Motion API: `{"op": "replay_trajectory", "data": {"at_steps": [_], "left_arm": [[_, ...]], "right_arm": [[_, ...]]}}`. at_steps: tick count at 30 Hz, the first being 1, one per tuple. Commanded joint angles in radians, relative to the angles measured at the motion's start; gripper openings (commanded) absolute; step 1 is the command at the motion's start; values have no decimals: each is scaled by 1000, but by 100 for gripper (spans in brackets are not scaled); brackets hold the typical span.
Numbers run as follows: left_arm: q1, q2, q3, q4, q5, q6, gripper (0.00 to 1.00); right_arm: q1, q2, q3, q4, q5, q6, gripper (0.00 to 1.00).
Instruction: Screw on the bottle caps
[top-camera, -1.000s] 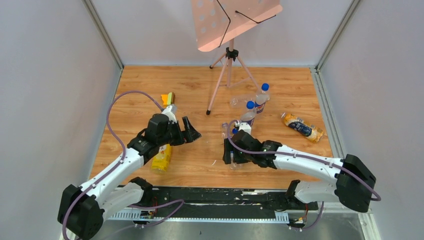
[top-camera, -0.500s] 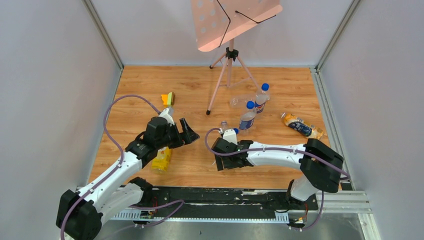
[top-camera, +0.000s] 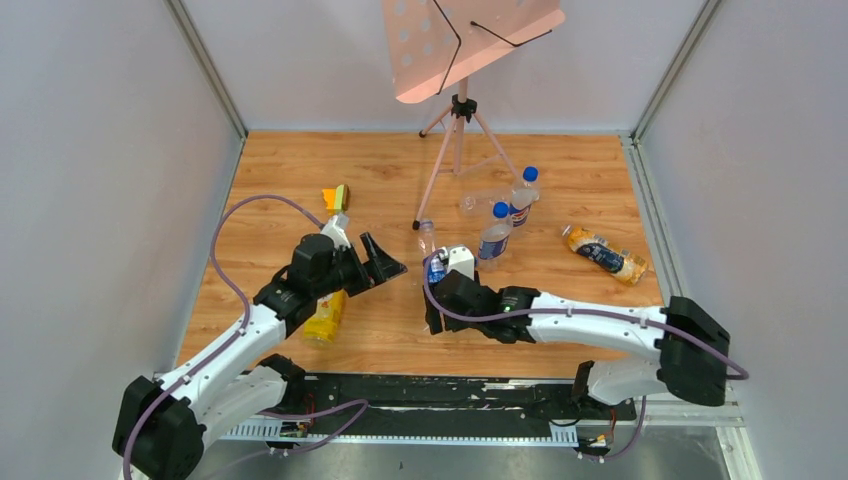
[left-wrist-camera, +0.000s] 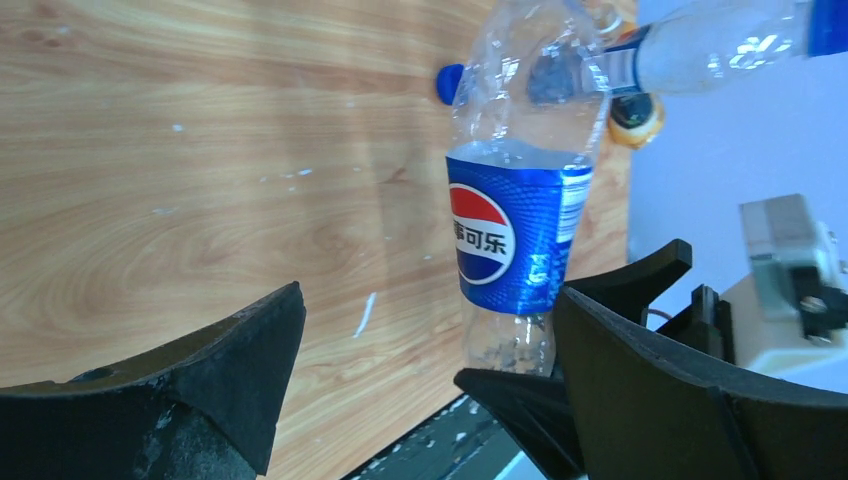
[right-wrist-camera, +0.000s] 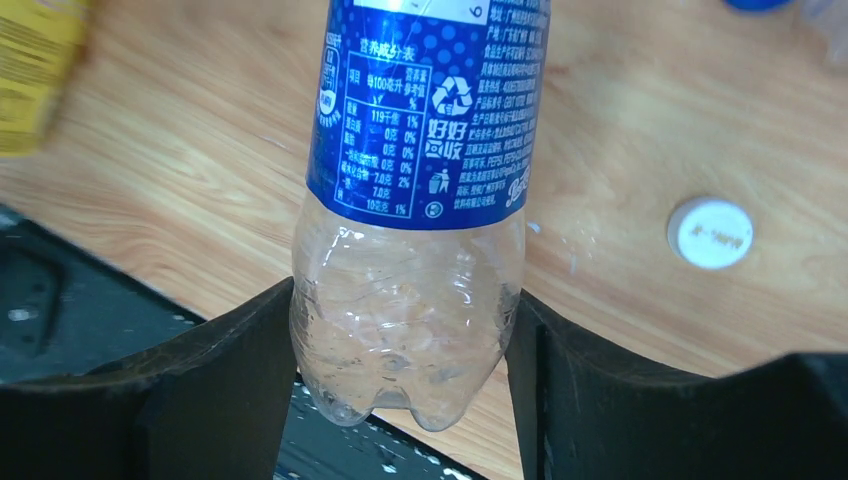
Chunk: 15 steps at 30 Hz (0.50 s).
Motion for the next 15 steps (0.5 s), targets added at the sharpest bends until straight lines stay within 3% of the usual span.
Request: {"op": "replay_trajectory", "data": {"at_steps": [1,7,15], "left_arm": [[-14,12,-1,186,71,-97,100],[-61,24,39,255,42,-121,100],[-106,24,54,251,-110,-144,100]], "right_arm": [[5,-120,-50,237,2,-108,52],[4,-147,-76,361,-14,-179,50],[22,-113,-82,447,-32,-217,48]]}}
